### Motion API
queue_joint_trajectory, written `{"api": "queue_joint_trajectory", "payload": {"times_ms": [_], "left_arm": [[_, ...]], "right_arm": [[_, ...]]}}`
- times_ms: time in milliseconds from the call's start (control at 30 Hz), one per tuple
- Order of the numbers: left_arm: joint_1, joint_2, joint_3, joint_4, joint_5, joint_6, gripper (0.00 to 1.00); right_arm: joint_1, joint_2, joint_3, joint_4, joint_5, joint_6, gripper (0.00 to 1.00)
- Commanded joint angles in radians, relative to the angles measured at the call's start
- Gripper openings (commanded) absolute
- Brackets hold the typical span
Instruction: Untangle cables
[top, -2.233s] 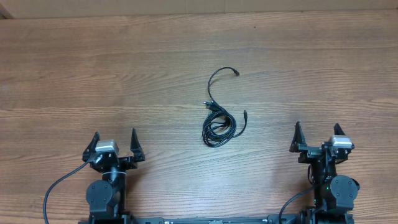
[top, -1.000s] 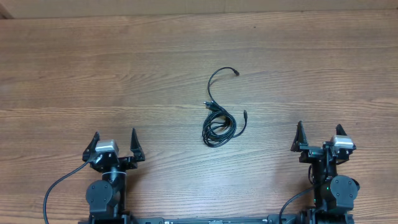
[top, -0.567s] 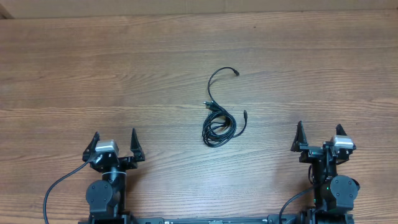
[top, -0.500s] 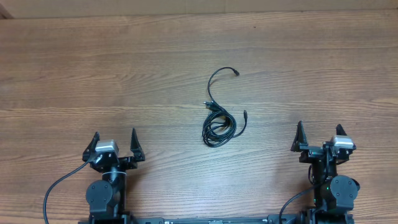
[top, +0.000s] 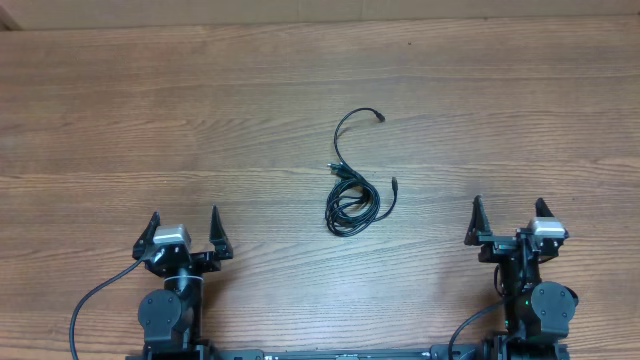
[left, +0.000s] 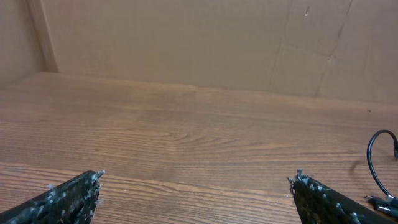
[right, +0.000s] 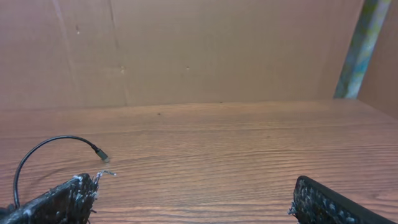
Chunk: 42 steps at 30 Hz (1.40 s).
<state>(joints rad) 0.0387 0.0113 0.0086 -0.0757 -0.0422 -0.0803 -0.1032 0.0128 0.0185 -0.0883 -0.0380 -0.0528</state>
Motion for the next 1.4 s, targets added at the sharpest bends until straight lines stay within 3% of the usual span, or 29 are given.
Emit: {"api": "queue_joint_trajectory", "payload": {"times_ms": [0, 33, 167, 233, 367, 533, 700, 833, 933, 1100, 1267, 1367], "left_arm": [[-0.006, -0.005, -0.003, 0.002, -0.013, -0.021, 1.0], [-0.006, -0.005, -0.003, 0.002, -0.013, -0.021, 1.0], [-0.006, -0.005, -0.003, 0.002, -0.013, -0.021, 1.0], [-0.006, -0.005, -0.003, 0.002, -0.013, -0.021, 1.0], [-0.006, -0.005, -0.003, 0.002, -0.013, -0.021, 0.99], [-0.006, -0.005, -0.003, 0.002, -0.013, -0.021, 0.99], [-0.006, -0.005, -0.003, 0.002, -0.013, -0.021, 0.99], [-0.006, -0.005, -0.003, 0.002, -0.013, -0.021, 1.0], [-0.006, -0.005, -0.003, 0.002, -0.013, -0.021, 0.99], [-0.006, -0.005, -0.003, 0.002, -0.013, -0.021, 1.0], [-0.006, -0.005, -0.003, 0.002, -0.013, -0.021, 1.0], [-0.006, -0.005, -0.003, 0.002, -0.013, -0.021, 1.0]], "right_arm": [[0.002, -0.01, -0.01, 0.013, -0.008, 0.003, 1.0], [0.002, -0.01, -0.01, 0.026, -0.008, 0.04, 1.0], [0.002, -0.01, -0.002, 0.14, -0.073, 0.422, 1.0], [0.002, -0.01, 0.032, 0.203, -0.142, 0.502, 1.0], [0.002, -0.01, 0.17, 0.249, -0.182, 0.497, 1.0], [0.002, 0.025, 0.437, 0.103, -0.182, 0.498, 1.0], [0.002, 0.192, 0.759, -0.068, -0.186, 0.499, 1.0], [0.002, 0.435, 1.062, -0.317, -0.179, 0.497, 1.0], [0.002, 0.699, 1.304, -0.602, -0.174, 0.49, 1.0], [0.002, 1.167, 1.543, -0.97, -0.175, 0.49, 1.0], [0.001, 1.588, 1.567, -0.956, -0.179, 0.495, 1.0], [0.001, 1.78, 1.567, -0.89, -0.365, 0.48, 1.0]]}}
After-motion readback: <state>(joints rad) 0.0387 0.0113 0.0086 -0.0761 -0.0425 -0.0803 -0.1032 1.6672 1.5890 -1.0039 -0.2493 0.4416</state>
